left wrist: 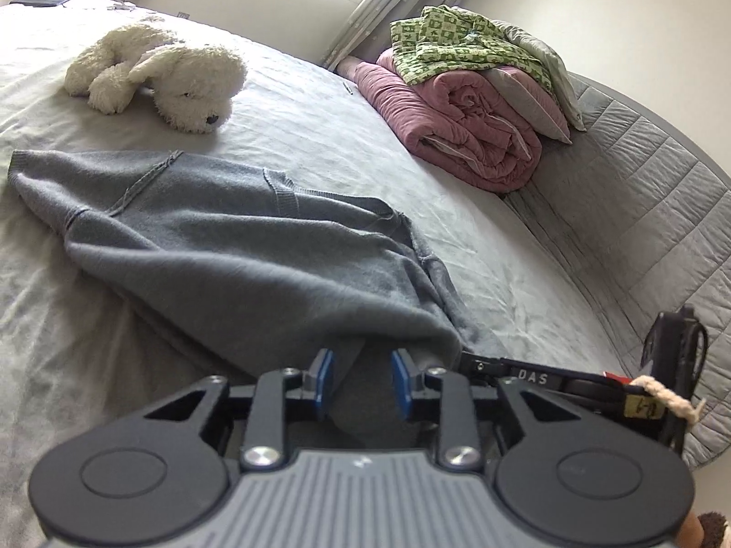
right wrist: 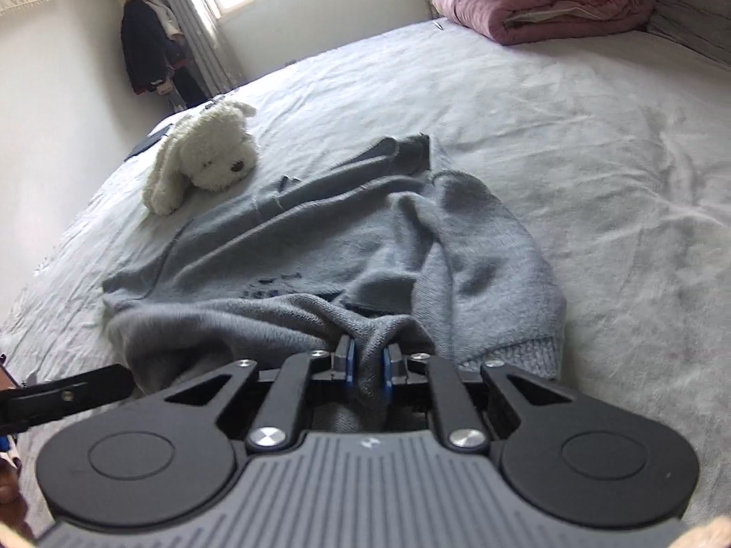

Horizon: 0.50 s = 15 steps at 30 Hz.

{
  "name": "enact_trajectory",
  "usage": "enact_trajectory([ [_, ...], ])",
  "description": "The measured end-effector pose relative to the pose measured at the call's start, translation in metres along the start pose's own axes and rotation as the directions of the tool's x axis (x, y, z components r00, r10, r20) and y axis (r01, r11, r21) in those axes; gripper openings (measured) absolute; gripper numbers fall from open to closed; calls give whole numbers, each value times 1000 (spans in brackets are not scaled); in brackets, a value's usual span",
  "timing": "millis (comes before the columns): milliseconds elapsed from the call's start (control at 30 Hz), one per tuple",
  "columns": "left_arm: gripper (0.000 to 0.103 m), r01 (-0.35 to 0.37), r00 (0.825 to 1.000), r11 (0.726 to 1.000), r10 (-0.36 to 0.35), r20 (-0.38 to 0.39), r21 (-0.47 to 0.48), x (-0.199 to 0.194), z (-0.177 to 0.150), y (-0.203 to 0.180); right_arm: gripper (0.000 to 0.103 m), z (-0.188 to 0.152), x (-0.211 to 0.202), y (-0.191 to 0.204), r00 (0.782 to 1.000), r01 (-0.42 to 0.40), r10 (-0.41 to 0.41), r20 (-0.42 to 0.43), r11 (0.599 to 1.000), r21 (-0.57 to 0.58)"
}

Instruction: Fold clothes

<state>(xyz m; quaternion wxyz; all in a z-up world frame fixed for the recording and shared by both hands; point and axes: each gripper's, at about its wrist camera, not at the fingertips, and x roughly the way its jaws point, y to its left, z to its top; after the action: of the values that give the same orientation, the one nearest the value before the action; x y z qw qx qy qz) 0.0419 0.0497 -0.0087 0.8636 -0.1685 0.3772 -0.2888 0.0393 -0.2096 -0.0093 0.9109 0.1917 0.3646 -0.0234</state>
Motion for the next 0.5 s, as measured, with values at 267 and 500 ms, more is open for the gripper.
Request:
enact_trajectory([
  [267,44,-4,993,999,0,-117,-38,18,-14,5,19,-4,-1,-7,1000,-30,30,5,999,28],
  [500,53,-1,985,999,9,-175,45,37,-31,-12,46,-6,-34,-5,997,-77,76,12,994,81],
])
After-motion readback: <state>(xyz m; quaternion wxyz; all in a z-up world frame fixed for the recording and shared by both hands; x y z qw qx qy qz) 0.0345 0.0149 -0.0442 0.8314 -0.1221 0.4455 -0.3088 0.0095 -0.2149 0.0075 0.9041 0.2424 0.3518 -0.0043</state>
